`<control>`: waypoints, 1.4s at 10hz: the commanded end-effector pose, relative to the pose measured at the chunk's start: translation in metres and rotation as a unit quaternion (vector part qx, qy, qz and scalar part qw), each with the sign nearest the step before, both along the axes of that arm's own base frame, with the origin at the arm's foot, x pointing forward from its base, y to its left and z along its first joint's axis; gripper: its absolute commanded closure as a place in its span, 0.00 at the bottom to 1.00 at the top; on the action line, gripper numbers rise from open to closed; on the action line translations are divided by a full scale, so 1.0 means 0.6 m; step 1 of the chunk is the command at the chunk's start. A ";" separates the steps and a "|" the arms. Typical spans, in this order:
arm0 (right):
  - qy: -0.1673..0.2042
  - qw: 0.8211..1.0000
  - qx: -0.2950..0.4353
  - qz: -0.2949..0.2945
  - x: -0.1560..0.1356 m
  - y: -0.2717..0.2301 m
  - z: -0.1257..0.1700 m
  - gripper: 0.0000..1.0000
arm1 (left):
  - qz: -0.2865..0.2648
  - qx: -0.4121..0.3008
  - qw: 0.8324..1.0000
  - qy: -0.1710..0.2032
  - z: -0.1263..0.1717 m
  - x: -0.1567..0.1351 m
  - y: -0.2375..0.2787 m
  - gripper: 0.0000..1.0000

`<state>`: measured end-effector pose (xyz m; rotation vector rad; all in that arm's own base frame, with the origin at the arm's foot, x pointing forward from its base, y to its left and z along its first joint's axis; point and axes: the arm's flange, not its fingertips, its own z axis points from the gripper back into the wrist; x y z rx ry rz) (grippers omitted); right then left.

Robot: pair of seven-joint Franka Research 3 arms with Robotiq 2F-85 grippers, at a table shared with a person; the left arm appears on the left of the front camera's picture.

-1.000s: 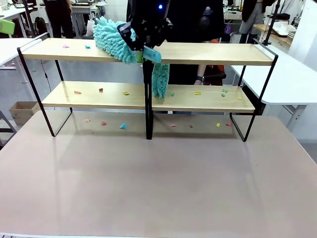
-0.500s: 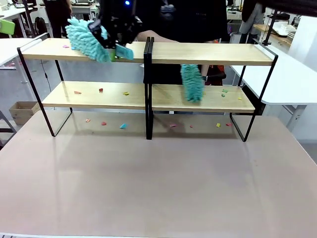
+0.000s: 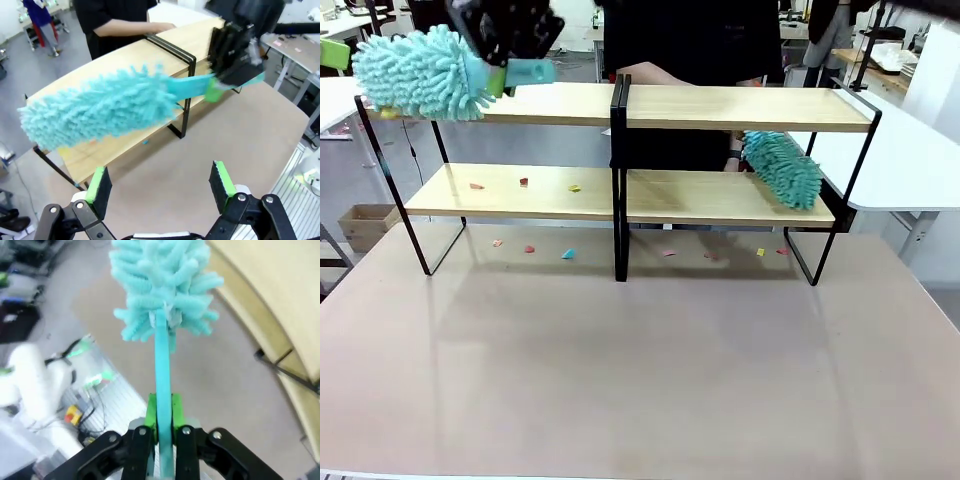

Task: Clean the shelves.
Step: Clean a randomly selected level of the Shelf with the Duster.

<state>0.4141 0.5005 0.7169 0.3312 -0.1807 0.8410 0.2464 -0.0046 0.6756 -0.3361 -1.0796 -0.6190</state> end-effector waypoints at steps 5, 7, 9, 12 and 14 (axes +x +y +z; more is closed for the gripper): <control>0.142 0.985 0.066 0.069 -0.075 -0.169 0.064 0.88 | -0.003 -0.003 1.000 -0.003 -0.001 0.000 0.000 0.00; 0.147 0.984 0.081 0.063 -0.074 -0.201 0.059 0.88 | -0.003 -0.003 1.000 -0.003 -0.001 0.000 0.000 0.00; 0.139 0.984 0.109 0.011 -0.075 -0.266 0.062 0.88 | -0.003 -0.003 1.000 -0.003 -0.001 0.000 0.000 0.00; 0.085 0.960 0.210 -0.163 -0.125 -0.494 0.079 0.88 | -0.003 -0.003 1.000 -0.003 -0.001 0.000 0.000 0.00; 0.083 0.928 0.265 -0.247 -0.182 -0.629 0.045 0.88 | -0.003 -0.003 1.000 -0.003 -0.001 0.000 0.000 0.00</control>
